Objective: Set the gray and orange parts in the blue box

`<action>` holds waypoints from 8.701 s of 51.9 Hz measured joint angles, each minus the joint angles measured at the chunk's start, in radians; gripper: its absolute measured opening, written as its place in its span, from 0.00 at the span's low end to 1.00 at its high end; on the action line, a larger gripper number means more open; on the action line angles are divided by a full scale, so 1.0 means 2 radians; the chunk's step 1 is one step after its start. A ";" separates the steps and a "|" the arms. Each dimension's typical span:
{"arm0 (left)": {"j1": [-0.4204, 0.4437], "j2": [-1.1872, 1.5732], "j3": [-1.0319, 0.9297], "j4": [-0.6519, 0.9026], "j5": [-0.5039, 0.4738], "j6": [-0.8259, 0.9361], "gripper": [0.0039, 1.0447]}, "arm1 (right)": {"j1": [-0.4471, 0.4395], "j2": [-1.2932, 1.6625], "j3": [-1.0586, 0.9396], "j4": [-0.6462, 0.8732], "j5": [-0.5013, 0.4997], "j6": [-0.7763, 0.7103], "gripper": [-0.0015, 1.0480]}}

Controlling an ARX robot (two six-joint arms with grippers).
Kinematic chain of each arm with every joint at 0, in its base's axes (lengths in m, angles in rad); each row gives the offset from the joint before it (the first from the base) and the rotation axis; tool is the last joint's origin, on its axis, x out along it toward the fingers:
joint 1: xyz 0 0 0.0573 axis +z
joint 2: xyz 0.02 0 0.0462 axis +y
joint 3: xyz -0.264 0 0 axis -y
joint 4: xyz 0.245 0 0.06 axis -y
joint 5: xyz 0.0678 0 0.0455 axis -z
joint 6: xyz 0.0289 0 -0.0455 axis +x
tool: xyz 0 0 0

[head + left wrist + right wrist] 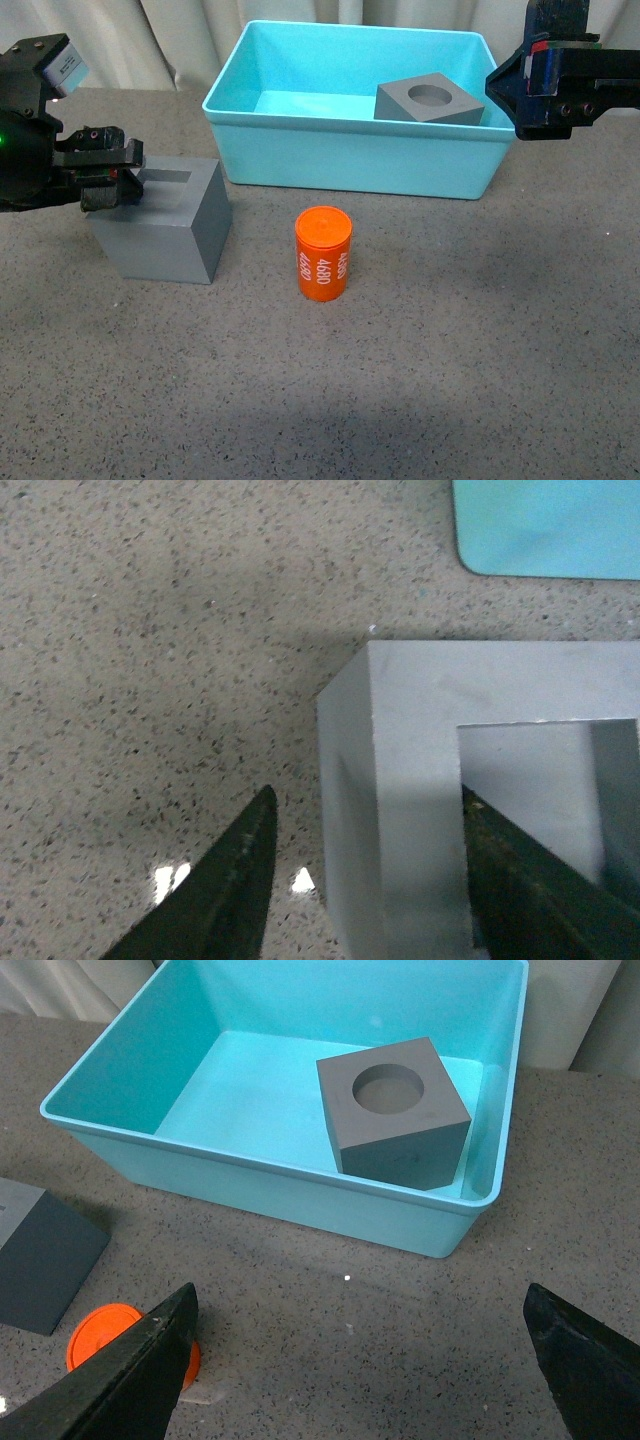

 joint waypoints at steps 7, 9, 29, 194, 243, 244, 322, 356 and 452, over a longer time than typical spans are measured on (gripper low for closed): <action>-0.004 0.000 0.006 -0.010 0.002 0.008 0.31 | 0.000 0.000 0.000 0.000 0.000 0.000 0.91; -0.004 0.000 0.006 -0.011 0.004 0.008 0.26 | 0.000 0.000 0.000 0.000 0.000 0.000 0.91; -0.013 -0.086 -0.012 0.013 0.024 -0.042 0.17 | 0.000 0.000 0.000 0.000 0.000 0.000 0.91; -0.050 -0.757 -0.445 -0.012 -0.226 -0.130 0.94 | 0.000 0.000 0.000 0.000 0.000 0.000 0.91; 0.014 -0.964 -0.446 -0.094 -0.073 0.000 0.09 | 0.000 -0.001 0.000 0.000 0.000 0.000 0.91; 0.014 -0.964 -0.446 -0.094 -0.073 0.000 0.12 | 0.000 -0.001 0.000 0.000 0.000 0.000 0.91; 0.014 -0.964 -0.446 -0.094 -0.073 0.002 0.94 | 0.152 0.294 0.302 -0.302 -0.006 -0.144 0.60; 0.014 -0.964 -0.446 -0.094 -0.073 0.002 0.94 | 0.104 0.165 0.327 -0.269 0.001 -0.139 0.43; 0.014 -0.964 -0.446 -0.094 -0.073 0.002 0.94 | 0.045 0.357 0.539 -0.340 0.017 -0.055 0.91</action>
